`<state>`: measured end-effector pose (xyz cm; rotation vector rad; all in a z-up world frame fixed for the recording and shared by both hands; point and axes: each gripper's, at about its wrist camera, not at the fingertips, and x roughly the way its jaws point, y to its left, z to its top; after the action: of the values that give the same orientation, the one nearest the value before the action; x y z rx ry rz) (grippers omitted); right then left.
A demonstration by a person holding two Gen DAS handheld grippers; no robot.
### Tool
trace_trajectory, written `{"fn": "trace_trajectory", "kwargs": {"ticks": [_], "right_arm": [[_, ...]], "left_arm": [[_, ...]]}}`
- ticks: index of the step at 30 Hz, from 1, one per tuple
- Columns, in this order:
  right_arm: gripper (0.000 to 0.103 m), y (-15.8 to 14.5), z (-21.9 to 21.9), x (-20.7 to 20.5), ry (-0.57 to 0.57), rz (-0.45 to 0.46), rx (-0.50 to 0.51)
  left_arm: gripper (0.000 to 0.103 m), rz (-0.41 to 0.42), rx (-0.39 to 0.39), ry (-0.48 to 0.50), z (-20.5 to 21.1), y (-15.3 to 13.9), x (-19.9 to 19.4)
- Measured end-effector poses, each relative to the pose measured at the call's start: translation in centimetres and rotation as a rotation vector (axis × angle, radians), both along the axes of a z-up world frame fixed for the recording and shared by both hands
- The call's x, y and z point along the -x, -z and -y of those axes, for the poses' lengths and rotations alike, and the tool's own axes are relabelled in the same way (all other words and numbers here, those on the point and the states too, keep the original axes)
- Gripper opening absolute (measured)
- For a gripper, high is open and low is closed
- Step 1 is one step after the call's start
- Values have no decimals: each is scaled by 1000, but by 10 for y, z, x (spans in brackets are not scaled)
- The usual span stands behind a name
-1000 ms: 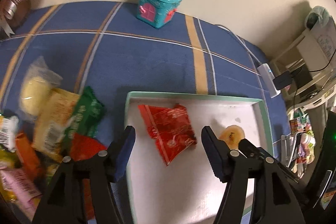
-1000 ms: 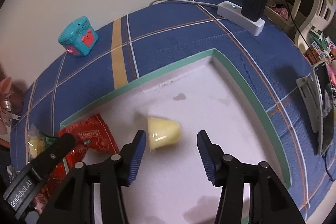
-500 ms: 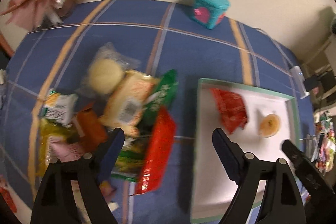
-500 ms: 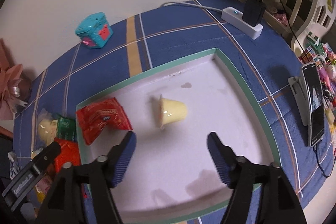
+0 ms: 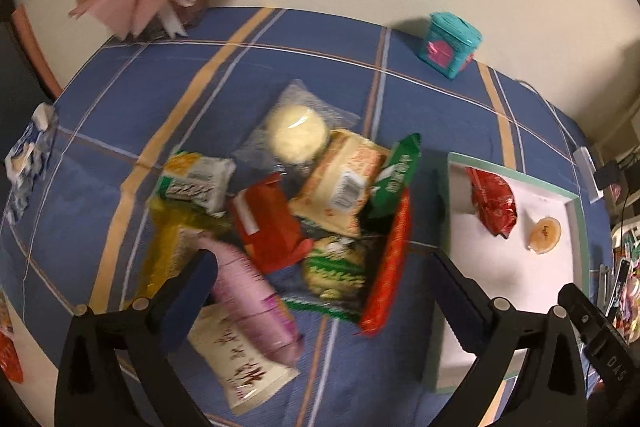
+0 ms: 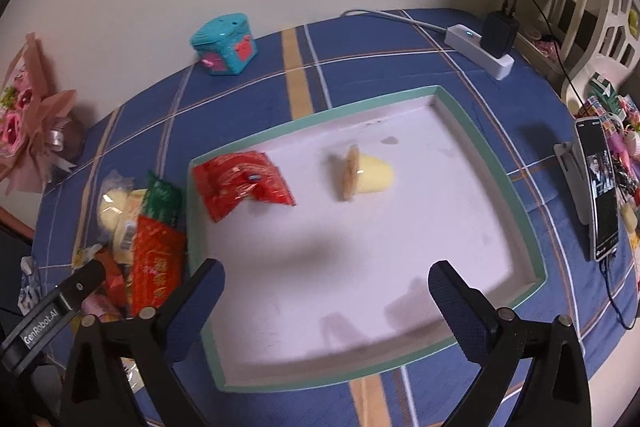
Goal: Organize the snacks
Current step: 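Withdraw both tools from the tray back toward the snack pile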
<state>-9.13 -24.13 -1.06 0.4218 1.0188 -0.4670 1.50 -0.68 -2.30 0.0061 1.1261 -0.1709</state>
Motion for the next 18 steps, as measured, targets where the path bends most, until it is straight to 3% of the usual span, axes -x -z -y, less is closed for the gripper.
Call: {"fn": "trace_trajectory", "kwargs": {"ticks": [6,12,18], "right_arm": [[103,-6,-21,-1,-28,58,-48],[103,-5,-54,-15,-104,31,-40],[103,-5,-90,-31,-206,62,-68]], "left_arm": [[103,-5,13,-44,-31,-4,4],[103,0,15,-98,-63,-15,3],[103,22,3,-181,-98,-24,0]]}}
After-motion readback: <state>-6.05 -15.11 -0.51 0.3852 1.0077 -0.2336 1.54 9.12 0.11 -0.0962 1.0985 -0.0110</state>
